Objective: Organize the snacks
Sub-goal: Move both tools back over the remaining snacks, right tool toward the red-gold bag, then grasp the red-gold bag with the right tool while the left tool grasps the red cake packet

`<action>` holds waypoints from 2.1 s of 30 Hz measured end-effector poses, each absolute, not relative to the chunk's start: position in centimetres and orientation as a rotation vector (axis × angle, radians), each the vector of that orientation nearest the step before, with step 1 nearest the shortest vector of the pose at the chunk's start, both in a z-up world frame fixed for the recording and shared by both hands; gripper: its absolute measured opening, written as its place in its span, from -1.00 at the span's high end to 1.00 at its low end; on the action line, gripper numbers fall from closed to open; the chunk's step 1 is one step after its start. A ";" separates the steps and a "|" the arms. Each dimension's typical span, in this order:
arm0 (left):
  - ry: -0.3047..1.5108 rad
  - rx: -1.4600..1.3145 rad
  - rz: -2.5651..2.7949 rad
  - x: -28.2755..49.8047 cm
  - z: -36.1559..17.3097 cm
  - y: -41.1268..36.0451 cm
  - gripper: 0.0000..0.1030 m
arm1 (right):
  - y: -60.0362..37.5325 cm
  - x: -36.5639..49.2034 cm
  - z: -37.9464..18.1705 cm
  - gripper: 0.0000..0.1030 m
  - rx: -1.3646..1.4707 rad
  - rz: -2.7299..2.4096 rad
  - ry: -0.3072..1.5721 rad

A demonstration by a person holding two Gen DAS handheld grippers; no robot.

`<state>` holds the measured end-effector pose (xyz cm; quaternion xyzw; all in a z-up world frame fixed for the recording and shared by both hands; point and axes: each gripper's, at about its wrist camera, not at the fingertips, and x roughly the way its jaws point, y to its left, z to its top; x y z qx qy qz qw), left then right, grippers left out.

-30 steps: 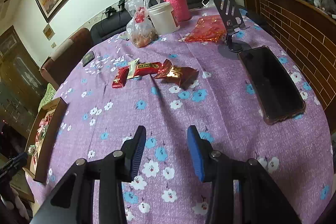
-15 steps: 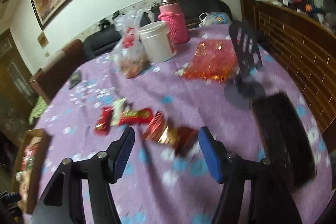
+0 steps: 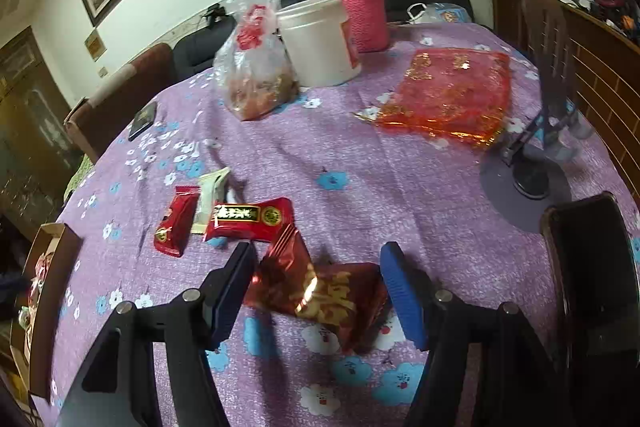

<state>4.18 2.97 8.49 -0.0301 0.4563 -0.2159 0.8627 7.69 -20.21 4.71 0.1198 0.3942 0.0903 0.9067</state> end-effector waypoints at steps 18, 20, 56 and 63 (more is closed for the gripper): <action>1.049 0.105 -0.430 16.2 1.6 -6.1 -0.04 | -18.7 7.6 5.0 -0.10 0.155 0.221 0.845; 1.034 0.126 -0.410 16.3 1.3 -6.2 0.14 | -18.8 7.5 5.1 -0.10 0.160 0.223 0.844; 0.961 0.250 -0.327 15.1 0.7 -6.0 0.34 | -19.0 7.2 5.2 0.17 0.117 0.245 0.873; 0.970 0.171 -0.367 15.1 0.4 -4.7 0.28 | -19.2 7.2 5.2 0.17 0.137 0.238 0.871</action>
